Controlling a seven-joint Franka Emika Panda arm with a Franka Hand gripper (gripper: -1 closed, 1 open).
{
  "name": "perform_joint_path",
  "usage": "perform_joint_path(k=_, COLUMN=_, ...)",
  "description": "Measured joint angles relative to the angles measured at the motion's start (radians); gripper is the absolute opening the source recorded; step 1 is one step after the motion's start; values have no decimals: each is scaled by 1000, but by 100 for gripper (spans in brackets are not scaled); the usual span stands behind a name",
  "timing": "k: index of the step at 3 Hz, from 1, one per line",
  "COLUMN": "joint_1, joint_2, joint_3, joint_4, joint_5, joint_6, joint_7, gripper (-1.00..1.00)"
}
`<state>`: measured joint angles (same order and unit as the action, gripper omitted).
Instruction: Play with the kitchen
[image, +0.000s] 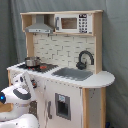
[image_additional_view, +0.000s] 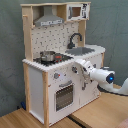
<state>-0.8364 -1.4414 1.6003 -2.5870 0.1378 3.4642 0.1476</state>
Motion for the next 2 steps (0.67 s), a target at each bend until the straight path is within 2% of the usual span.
perform_joint_path(k=1, joint_1=1, joint_2=0, joint_3=1, joint_4=0, joint_5=0, joint_6=0, joint_7=44, gripper=-100)
perform_joint_path(k=2, joint_1=2, joint_2=0, joint_3=2, joint_4=1, joint_5=0, joint_6=0, joint_7=49, gripper=100)
